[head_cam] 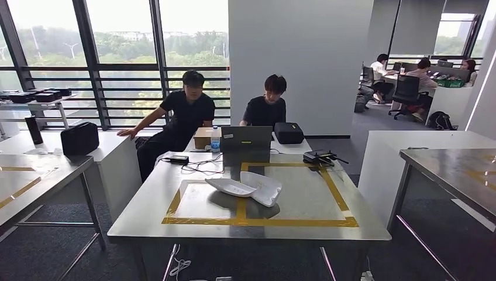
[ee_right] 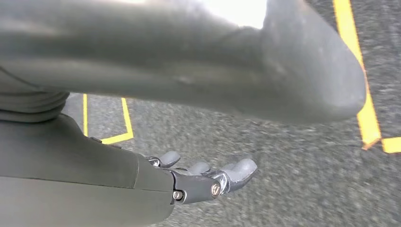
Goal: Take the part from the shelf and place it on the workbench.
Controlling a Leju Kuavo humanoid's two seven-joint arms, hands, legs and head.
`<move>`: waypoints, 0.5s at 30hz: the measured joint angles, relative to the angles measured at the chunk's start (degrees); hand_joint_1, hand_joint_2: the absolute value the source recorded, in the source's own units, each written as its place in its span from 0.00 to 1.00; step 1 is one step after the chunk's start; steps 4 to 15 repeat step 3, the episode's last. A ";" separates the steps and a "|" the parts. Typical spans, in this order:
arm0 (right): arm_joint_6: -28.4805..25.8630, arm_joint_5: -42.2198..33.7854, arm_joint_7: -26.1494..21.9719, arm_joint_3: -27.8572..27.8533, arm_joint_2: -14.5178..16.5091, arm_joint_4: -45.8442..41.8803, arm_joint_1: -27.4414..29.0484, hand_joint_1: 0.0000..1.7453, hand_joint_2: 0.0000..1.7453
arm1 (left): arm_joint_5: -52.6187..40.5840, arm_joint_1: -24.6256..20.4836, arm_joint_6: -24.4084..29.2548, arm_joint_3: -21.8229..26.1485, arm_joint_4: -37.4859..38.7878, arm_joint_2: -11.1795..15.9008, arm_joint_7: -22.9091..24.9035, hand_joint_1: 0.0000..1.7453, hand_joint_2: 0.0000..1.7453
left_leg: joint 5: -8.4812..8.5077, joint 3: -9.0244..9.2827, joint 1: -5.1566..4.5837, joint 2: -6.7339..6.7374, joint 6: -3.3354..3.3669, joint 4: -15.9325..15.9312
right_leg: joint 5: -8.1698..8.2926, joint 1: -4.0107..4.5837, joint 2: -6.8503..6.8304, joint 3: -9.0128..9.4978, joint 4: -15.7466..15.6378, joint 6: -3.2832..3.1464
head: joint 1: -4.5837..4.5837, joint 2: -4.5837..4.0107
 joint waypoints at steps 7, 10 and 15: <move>-0.60 -0.56 2.25 0.01 0.13 0.01 0.35 0.00 0.00 | -0.12 0.16 -0.02 0.00 0.29 0.27 0.10 0.00 0.00 | 0.98 -1.33 -0.25 0.21 1.83 0.03 | 0.62 -0.35 0.15 -0.47 0.01 0.80 | 0.07 -0.01; -0.60 -0.56 2.25 0.01 0.13 0.01 0.35 0.00 0.00 | -0.12 0.16 -0.02 0.00 0.29 0.27 0.10 0.00 0.00 | 0.98 -1.33 -0.25 0.21 1.83 0.03 | 0.62 -0.35 0.15 -0.47 0.01 0.80 | 0.07 -0.01; -0.60 -0.56 2.25 0.01 0.13 0.01 0.35 0.00 0.00 | -0.12 0.16 -0.02 0.00 0.29 0.27 0.10 0.00 0.00 | 0.98 -1.33 -0.25 0.21 1.83 0.03 | 0.62 -0.35 0.15 -0.47 0.01 0.80 | 0.07 -0.01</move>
